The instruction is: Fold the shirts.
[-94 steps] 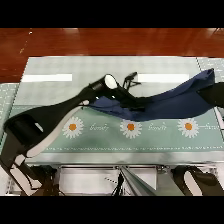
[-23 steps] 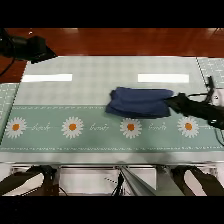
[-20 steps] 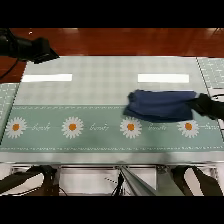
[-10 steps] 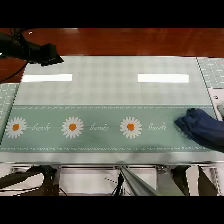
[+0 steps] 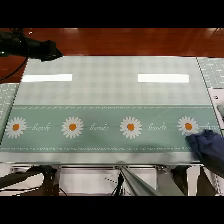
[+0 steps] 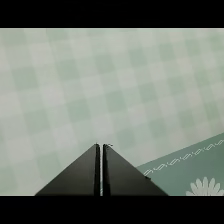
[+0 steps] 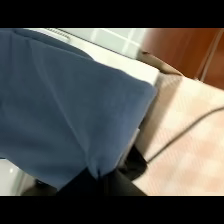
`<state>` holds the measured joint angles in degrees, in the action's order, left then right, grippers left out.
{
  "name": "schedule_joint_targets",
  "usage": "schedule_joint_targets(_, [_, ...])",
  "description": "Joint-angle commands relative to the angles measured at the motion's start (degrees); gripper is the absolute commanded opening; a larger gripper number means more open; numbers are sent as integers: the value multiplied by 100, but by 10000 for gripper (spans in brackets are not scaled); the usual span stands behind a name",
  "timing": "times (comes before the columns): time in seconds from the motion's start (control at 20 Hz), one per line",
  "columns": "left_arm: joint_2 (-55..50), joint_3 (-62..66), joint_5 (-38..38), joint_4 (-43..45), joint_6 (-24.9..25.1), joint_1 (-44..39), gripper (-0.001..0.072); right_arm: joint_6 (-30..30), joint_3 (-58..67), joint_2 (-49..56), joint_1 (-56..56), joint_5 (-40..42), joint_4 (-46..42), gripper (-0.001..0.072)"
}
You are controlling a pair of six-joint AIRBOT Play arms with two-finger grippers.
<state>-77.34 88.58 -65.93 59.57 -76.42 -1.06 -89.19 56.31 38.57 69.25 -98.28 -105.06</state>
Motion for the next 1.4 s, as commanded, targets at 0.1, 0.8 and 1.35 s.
schedule_joint_targets(0.1, [4, 0, 129, 2, 101, -2, 69, 140, 4, -11, 39, -522, -898, 85])
schedule_joint_targets(0.8, [92, 85, 87, 1617, -46, 50, 720, 1163, 7, 634, -1836, 3285, 6841, 417])
schedule_joint_targets(1.35, [702, -1893, -601, 2594, -1401, -1117, 720, 140, 7, 2020, -5971, 2999, 3254, 486])
